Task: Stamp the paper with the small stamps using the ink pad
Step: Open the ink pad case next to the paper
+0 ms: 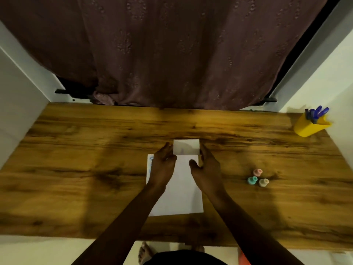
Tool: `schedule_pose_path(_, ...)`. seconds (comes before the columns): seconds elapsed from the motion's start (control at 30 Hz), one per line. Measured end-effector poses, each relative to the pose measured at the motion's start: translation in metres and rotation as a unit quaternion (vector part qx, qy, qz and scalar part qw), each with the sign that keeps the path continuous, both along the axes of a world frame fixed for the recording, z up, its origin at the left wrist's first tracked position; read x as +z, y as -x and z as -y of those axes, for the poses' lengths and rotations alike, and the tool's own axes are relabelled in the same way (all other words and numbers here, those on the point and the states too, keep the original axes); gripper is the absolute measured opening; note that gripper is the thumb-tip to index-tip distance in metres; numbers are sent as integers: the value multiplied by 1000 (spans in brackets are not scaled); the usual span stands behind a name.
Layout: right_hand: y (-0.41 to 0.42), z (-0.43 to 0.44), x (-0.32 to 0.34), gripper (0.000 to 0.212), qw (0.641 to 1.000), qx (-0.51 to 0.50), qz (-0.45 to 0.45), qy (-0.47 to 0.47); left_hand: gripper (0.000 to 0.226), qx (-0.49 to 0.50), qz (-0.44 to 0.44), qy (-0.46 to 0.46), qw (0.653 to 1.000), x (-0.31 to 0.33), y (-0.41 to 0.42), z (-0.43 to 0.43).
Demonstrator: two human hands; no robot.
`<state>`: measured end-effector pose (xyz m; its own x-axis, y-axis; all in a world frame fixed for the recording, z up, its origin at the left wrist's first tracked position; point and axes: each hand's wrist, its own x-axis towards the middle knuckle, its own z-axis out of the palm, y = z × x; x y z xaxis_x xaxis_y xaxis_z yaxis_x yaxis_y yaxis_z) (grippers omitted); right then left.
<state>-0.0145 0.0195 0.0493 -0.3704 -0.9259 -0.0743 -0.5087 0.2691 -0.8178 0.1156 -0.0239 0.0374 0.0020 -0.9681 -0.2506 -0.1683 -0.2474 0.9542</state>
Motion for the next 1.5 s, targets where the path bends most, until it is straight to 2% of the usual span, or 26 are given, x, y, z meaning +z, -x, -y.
schedule_pose_path(0.17, -59, 11, 1, 70, 998, 56, 21, 3, 40, 49, -61, 24, 997, 15, -69, -9)
schedule_pose_path(0.37, -129, 8, -14, 71, 984, 163, 62, -24, 45, 104, -30, 29, 994, -3, -150, -38)
schedule_pose_path(0.6, -182, -2, -34, 71, 972, 223, 3, -70, 39, 174, 22, 6, 984, -35, -201, -61)
schedule_pose_path(0.73, -193, -9, -44, 71, 970, 220, -48, -93, 47, 144, 50, -11, 988, -47, -217, -68)
schedule_pose_path(0.93, -191, -12, -54, 58, 960, 242, -49, -130, 48, 103, 88, -18, 991, -55, -219, -72)
schedule_pose_path(1.27, -184, -2, -71, 52, 949, 277, -120, -91, 47, 76, 150, -23, 985, -59, -223, -69)
schedule_pose_path(1.4, -176, 11, -71, 47, 929, 322, -168, -75, 47, 68, 184, -29, 980, -62, -227, -67)
schedule_pose_path(1.5, -171, 20, -68, 43, 896, 385, -210, -67, 48, 70, 191, -26, 979, -63, -230, -67)
